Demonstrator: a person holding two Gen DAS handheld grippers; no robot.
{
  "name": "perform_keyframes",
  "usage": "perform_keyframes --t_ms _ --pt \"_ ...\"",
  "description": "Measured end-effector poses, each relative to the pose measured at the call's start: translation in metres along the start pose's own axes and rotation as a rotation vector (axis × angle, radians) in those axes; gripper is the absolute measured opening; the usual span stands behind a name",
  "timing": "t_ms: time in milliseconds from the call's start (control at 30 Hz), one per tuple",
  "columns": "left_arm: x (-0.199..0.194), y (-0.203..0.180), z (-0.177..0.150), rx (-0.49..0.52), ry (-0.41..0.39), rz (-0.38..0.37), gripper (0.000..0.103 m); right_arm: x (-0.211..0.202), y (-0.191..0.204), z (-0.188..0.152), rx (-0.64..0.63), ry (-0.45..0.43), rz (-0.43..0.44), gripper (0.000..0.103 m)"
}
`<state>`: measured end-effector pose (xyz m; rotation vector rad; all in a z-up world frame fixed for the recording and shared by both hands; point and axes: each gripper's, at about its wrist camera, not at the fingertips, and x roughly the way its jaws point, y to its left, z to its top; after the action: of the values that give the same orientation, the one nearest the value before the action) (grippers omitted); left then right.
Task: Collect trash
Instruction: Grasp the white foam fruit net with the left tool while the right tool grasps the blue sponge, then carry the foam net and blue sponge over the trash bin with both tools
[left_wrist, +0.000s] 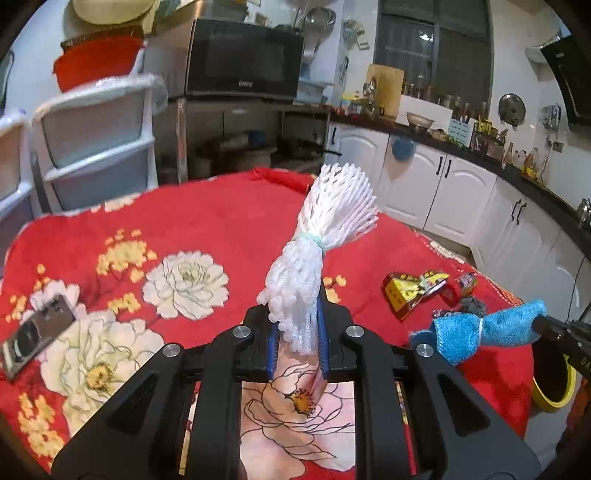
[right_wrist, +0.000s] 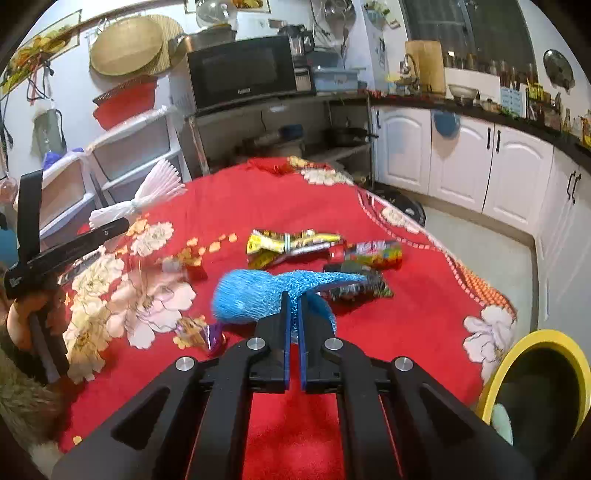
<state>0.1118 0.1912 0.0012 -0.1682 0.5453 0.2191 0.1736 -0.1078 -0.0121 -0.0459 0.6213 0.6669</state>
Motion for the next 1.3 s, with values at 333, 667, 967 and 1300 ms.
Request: perform_keyframes --t_ms 333,667,967,1300 --pt "-0.015 -0.028 0.012 0.009 -0.021 -0.083 0.011 -0.034 -0.003 0.019 0.003 -0.077 -0.003 0.003" --pt "-0.024 -0.071 0.015 0.055 -0.035 -0.165 0.011 -0.071 -0.012 0.031 0.022 -0.142 0.000 0.003" --pt "-0.030 -0.099 0.018 0.100 -0.047 -0.215 0.011 -0.096 -0.024 0.036 0.041 -0.184 -0.026 0.003" --pt "-0.030 -0.128 0.017 0.149 -0.045 -0.268 0.011 -0.128 -0.041 0.040 0.053 -0.232 -0.079 0.003"
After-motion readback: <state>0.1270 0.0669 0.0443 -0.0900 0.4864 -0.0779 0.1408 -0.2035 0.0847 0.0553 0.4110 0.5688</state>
